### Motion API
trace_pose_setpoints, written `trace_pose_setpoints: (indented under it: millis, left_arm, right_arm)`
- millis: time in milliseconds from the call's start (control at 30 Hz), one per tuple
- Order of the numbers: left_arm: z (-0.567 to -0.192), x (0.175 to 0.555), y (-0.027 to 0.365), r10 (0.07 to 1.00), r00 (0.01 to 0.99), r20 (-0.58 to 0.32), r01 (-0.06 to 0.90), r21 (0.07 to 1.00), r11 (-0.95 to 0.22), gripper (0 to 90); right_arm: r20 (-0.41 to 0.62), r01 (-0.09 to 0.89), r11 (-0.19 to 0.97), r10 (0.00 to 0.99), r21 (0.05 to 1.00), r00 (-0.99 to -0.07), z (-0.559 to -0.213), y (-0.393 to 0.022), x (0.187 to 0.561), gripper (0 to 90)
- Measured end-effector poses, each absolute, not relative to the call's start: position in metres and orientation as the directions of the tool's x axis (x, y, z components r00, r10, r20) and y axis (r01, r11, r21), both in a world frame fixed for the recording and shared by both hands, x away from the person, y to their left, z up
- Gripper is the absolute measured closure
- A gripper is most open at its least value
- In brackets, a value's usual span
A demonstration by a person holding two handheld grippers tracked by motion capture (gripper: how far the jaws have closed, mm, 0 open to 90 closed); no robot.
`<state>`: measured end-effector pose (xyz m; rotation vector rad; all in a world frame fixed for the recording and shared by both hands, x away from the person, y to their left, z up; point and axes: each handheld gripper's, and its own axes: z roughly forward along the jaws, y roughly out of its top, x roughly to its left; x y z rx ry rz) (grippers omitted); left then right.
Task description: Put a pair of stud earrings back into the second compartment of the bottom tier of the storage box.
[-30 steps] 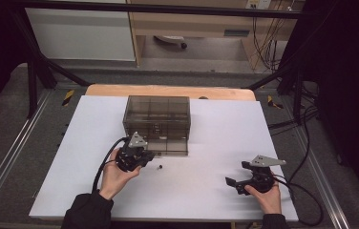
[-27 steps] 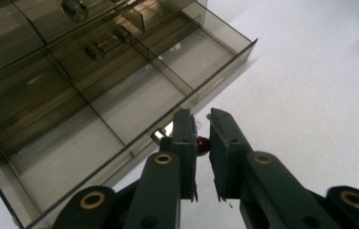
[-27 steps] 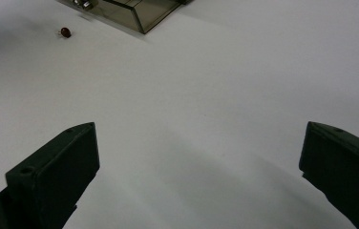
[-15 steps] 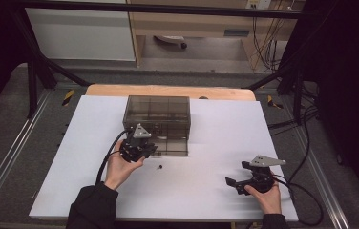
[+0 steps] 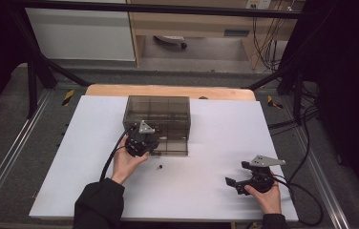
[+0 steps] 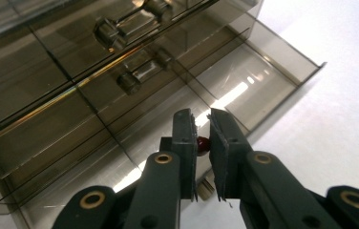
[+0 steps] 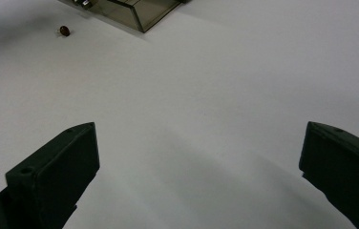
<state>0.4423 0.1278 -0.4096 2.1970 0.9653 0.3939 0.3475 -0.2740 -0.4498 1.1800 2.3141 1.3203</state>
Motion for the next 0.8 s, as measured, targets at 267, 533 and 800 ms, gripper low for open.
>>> trace_pose_setpoints:
  millis: [267,533,800]
  left_arm:
    - [-0.422,0.452,0.126,0.751,0.66,0.003,0.547,0.683,-0.484,80.6]
    - [-0.425,0.454,0.125,0.748,0.663,0.007,0.543,0.683,-0.488,79.6]
    - [-0.415,0.448,0.13,0.753,0.658,0.003,0.537,0.699,-0.472,67.2]
  right_arm:
    - [0.183,0.532,0.271,0.737,0.802,-0.651,-0.45,-0.274,0.347,0.6]
    - [0.183,0.531,0.269,0.738,0.804,-0.65,-0.45,-0.274,0.347,0.6]
    - [0.186,0.533,0.266,0.738,0.804,-0.649,-0.449,-0.274,0.347,0.6]
